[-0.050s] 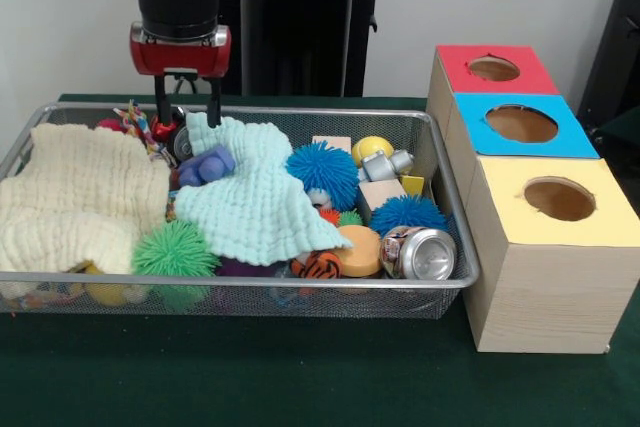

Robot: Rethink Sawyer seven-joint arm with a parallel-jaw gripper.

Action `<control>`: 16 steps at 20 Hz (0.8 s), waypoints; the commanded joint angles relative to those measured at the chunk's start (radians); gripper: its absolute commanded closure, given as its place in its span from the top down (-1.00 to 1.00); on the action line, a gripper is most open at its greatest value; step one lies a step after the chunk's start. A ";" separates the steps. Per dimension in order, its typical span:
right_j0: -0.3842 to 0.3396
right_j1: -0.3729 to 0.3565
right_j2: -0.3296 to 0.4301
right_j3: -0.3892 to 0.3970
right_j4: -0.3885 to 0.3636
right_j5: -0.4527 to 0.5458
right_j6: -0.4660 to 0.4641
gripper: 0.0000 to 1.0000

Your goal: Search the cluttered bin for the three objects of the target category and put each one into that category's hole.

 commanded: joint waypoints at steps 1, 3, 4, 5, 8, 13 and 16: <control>0.024 0.038 0.066 -0.095 0.030 0.126 -0.010 1.00; 0.020 0.049 0.056 -0.072 0.006 0.093 -0.008 1.00; 0.024 0.059 0.054 -0.076 0.002 0.084 -0.003 1.00; 0.028 0.070 0.052 -0.081 -0.003 0.076 0.001 1.00; 0.047 0.108 0.046 -0.131 0.009 0.087 0.023 1.00; 0.075 0.162 0.051 -0.218 0.033 0.121 0.030 1.00; 0.093 0.189 0.042 -0.256 0.037 0.127 0.037 1.00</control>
